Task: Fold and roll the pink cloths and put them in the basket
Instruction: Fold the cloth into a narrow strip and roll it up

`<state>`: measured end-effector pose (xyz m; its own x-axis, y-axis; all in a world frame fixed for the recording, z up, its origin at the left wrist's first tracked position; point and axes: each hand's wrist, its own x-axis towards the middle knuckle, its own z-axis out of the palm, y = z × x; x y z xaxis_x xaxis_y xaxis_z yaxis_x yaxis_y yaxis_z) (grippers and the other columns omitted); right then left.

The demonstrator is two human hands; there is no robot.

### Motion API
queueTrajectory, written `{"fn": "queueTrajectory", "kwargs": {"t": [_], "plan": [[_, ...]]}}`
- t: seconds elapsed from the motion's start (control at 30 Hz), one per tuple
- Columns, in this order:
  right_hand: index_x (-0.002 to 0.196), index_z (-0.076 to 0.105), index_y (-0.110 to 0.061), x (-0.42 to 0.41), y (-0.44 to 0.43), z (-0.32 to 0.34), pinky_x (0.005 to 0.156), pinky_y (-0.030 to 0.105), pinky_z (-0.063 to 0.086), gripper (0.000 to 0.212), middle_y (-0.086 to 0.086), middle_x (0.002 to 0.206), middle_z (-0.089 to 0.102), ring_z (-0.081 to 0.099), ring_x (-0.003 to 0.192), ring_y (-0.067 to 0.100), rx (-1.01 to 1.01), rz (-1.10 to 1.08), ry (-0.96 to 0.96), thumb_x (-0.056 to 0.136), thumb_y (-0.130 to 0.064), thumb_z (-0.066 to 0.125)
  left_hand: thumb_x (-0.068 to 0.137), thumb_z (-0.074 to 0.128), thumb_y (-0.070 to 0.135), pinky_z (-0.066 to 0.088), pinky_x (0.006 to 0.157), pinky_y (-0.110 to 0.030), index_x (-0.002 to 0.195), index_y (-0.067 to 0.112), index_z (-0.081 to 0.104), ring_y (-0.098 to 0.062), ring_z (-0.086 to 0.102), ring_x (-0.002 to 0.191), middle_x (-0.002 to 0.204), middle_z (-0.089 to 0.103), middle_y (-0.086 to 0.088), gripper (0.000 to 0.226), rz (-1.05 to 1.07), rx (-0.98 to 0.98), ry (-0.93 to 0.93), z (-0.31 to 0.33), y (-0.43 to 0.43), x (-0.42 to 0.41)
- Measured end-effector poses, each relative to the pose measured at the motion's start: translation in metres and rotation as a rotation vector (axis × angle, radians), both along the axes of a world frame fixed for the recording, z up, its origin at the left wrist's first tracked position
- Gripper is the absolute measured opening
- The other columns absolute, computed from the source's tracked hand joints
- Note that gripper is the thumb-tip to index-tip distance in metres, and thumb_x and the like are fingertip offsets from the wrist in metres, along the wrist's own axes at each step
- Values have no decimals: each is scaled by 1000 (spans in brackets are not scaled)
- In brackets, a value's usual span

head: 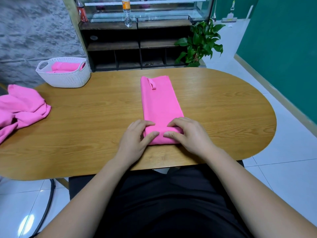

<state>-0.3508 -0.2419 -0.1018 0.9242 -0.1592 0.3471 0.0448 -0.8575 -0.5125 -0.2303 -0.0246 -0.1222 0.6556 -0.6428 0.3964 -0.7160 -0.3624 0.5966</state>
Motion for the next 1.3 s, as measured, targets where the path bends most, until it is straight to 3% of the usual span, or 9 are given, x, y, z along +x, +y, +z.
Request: {"fn": "queueTrajectory", "kwargs": {"t": [0.17, 0.37, 0.43, 0.53, 0.67, 0.8, 0.93, 1.13, 1.3], "plan": [[110, 73, -28, 5, 5, -9, 86, 36, 41, 30, -13, 106, 73, 63, 102, 17, -40, -94, -80, 103, -53, 60, 75, 88, 55, 45, 107, -32, 135, 27, 61, -12, 54, 126, 133, 58, 13, 72, -24, 54, -81, 3, 2, -4], [120, 73, -25, 3, 12, -4, 86, 41, 40, 22, -3, 113, 58, 54, 103, 22, -164, -138, -221, 104, -37, 64, 77, 86, 56, 48, 106, -33, 133, 23, 69, -12, 62, 120, 126, 66, 9, 67, -39, 2, 58, 1, 2, 7], [122, 72, -27, 0, 11, 1, 87, 40, 40, 29, -6, 112, 57, 52, 102, 20, -193, -79, -175, 103, -47, 64, 82, 80, 59, 48, 100, -29, 129, 24, 72, -9, 63, 112, 118, 69, 10, 59, -15, 1, 116, 3, 1, 10], [129, 68, -31, -4, 9, 5, 89, 36, 38, 57, -12, 116, 57, 49, 106, 14, -195, -13, -26, 90, -73, 63, 89, 68, 67, 47, 80, -27, 114, 28, 74, -2, 63, 87, 94, 71, 13, 46, 35, -4, 188, 6, 2, 9], [131, 67, -34, -6, 6, 5, 92, 34, 40, 67, -16, 117, 62, 53, 111, 10, -169, 27, 62, 82, -79, 64, 93, 56, 73, 50, 74, -38, 102, 32, 77, -10, 64, 72, 73, 71, 6, 47, 82, 16, 226, 8, 3, 5], [128, 69, -33, -4, 3, 2, 92, 37, 45, 65, -14, 116, 69, 58, 110, 10, -151, 39, 90, 87, -80, 54, 94, 65, 65, 52, 88, -32, 114, 29, 78, -6, 66, 95, 101, 71, 14, 43, 17, -36, 101, 5, 6, 3], [126, 73, -29, 0, 0, 3, 98, 38, 49, 59, -11, 118, 74, 63, 112, 12, -39, 40, 108, 92, -74, 57, 79, 76, 71, 45, 99, -26, 132, 31, 70, -11, 57, 114, 118, 58, 17, 66, -28, 26, -41, 3, 11, 5], [122, 72, -35, -4, 2, 7, 88, 37, 54, 47, -12, 111, 77, 70, 102, 14, 44, -3, 123, 96, -72, 57, 74, 76, 76, 47, 104, -30, 129, 31, 70, -8, 61, 115, 119, 68, 15, 71, -56, 40, 26, 4, 12, 5], [141, 62, -32, -9, 8, 11, 90, 34, 36, 50, -9, 118, 56, 51, 110, 16, -207, -1, 8, 103, -62, 52, 75, 70, 78, 49, 90, -26, 119, 35, 72, -1, 63, 95, 103, 71, 16, 62, -11, 42, 162, 7, 9, 6]]}}
